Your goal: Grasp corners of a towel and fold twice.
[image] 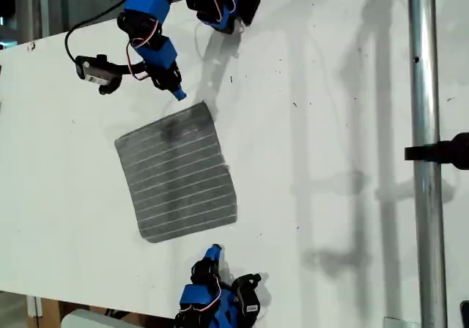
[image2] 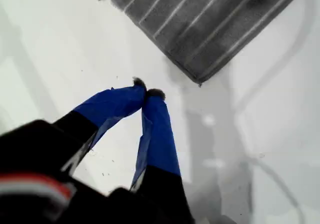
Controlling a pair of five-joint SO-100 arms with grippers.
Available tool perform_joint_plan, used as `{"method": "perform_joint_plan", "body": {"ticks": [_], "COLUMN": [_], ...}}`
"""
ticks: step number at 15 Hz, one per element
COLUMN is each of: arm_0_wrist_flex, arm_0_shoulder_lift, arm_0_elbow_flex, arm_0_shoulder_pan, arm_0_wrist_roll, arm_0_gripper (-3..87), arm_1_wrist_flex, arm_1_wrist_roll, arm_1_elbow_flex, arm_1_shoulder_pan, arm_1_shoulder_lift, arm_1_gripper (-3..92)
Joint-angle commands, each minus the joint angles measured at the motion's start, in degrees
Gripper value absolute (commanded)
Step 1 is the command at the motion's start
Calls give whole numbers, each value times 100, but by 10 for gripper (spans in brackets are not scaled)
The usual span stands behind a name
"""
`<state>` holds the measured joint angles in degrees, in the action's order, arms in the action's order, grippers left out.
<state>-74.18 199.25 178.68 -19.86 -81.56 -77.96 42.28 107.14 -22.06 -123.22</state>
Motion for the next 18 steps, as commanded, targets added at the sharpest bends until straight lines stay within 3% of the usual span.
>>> {"method": "perform_joint_plan", "body": {"ticks": [1,4,6,10,12,14,16,17,18], "arm_0_wrist_flex": [0,9,-70,-1169,-1310,-1881,-1907,-1960,-2013], "arm_0_shoulder_lift": [18,-26,-1960,-6478,-7787,-9158,-9729,-9782,-9747], "arm_0_elbow_flex": [0,-589,-2461,-6425,-7488,-8868,-9580,-9659,-9589], "arm_0_shoulder_pan": [9,229,378,431,598,888,1090,1081,1037], "arm_0_wrist_roll": [18,-237,-422,668,1397,1907,2180,2329,2294], "arm_0_gripper": [-29,-29,-29,-29,-29,-29,-28,27,117], "arm_1_wrist_flex": [-167,-510,-501,-387,-316,-290,-281,-290,-334], "arm_1_wrist_roll": [-1160,-1600,-1608,-1652,-1679,-1687,-1696,-1705,-1731], "arm_1_elbow_flex": [-958,-1310,-1310,-1318,-1318,-1318,-1310,-1310,-1327], "arm_1_shoulder_pan": [35,-114,-132,-114,-105,-70,-53,-53,-53], "arm_1_shoulder_lift": [439,738,853,1072,1134,1195,1195,1204,1230], "arm_1_gripper": [-3,-3,-3,-3,-3,-3,-3,-2,115]}}
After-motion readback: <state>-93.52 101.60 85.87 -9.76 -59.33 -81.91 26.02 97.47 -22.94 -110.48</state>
